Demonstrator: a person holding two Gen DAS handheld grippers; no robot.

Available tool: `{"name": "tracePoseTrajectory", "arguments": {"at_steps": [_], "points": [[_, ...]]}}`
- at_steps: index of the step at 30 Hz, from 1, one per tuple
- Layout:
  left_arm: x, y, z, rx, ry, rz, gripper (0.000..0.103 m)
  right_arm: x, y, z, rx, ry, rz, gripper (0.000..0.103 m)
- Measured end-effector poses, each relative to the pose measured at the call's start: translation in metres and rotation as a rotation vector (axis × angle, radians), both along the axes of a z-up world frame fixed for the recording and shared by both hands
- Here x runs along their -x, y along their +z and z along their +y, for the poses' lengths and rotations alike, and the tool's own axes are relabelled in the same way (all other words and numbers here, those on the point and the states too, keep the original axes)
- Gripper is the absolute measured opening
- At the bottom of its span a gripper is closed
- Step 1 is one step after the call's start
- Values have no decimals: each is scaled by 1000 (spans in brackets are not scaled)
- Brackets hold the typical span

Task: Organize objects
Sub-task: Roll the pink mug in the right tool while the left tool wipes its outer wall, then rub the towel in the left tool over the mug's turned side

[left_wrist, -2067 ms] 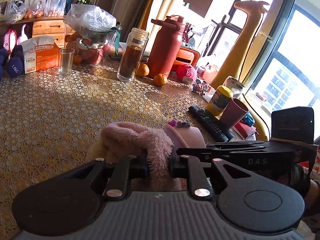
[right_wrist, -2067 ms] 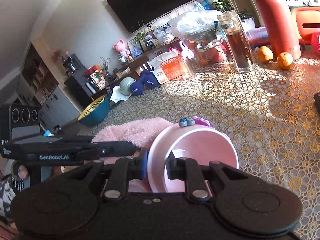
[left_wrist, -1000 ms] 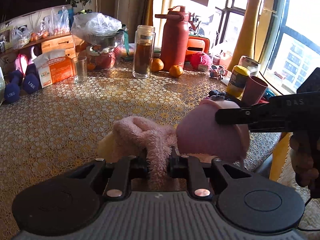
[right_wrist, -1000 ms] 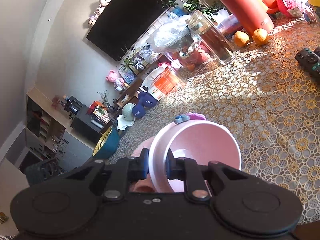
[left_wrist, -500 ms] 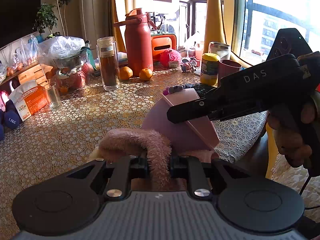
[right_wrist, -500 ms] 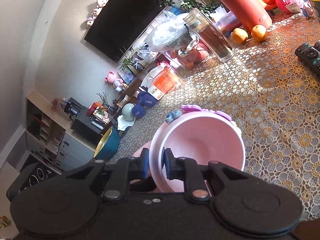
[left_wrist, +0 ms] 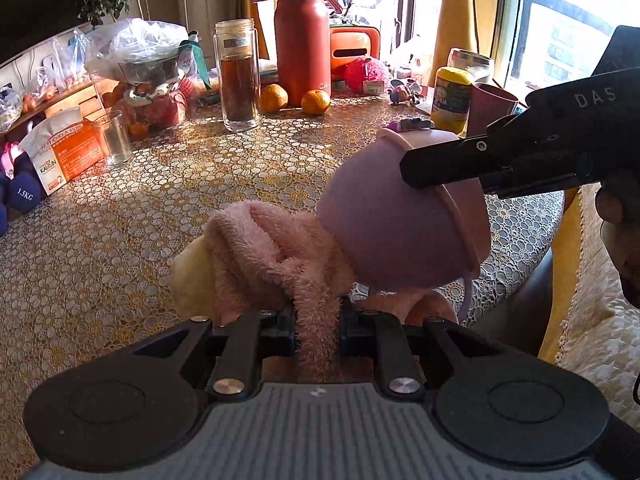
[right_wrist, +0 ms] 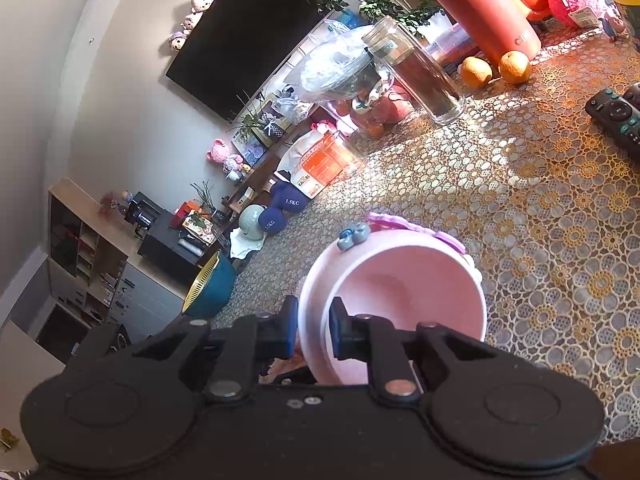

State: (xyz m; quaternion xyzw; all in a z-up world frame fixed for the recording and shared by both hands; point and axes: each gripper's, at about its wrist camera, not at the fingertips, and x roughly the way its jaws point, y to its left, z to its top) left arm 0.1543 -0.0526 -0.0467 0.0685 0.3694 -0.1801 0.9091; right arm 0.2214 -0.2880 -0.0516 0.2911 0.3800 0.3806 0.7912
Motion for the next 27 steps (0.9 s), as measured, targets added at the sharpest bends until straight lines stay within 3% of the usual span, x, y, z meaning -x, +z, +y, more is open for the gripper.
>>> {"name": "tracePoseTrajectory", "arguments": {"at_steps": [8, 15, 19, 27], "points": [[14, 19, 5, 53, -13, -36, 18, 1, -8, -10, 31, -11, 20, 15], [19, 40, -17, 64, -116, -99, 18, 0, -10, -18, 57, 1, 21, 15], [7, 32, -31, 62, -146, -80, 18, -1, -10, -20, 54, 5, 27, 15], [-14, 19, -27, 87, -112, -33, 18, -3, -11, -23, 52, 8, 29, 15]]}}
